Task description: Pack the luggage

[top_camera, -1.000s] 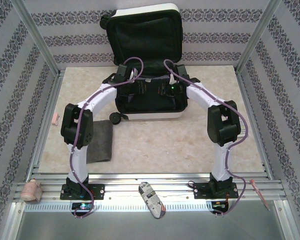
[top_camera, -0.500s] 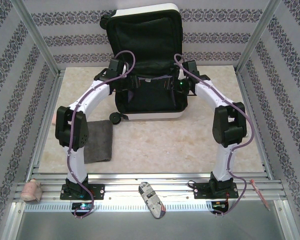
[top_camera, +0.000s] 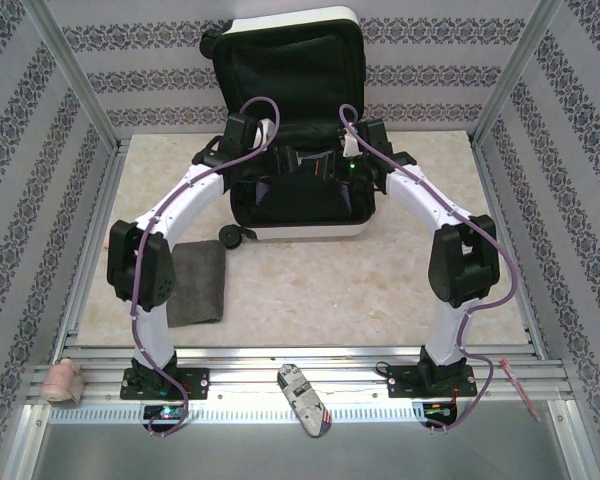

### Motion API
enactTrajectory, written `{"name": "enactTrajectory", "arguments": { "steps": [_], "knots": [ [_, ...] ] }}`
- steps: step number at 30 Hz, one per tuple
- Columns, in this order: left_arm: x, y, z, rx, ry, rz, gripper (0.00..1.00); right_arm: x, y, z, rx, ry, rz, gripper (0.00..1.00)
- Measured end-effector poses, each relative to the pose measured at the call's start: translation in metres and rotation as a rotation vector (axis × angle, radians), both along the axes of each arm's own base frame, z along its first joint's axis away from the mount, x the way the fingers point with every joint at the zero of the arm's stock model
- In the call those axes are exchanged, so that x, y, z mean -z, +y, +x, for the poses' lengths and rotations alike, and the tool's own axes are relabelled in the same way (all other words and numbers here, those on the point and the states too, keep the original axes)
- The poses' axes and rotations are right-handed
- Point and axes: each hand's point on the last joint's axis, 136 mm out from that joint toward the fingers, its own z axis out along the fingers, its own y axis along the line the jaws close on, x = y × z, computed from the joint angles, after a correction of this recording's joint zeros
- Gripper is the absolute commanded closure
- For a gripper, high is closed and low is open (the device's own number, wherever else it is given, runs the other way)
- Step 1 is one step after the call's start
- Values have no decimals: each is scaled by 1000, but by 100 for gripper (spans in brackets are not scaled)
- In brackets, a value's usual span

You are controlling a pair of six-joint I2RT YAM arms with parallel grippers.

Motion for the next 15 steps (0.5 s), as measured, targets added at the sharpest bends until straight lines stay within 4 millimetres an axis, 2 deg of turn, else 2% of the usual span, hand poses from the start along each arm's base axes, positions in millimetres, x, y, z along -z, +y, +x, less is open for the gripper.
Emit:
{"name": "enactTrajectory", "arguments": {
  "steps": [4,9,13,15],
  "knots": [
    [18,-7,7,0,20,-18,34,24,2,4,0,46,-3,65],
    [58,-11,18,-7,72,-3,34,59,4,13,8,108,-18,67],
    [89,-11,24,-14,112,18,34,73,1,23,25,136,-13,67],
    [98,-10,28,-19,121,22,34,78,-1,27,31,143,-12,67]
  ]
}}
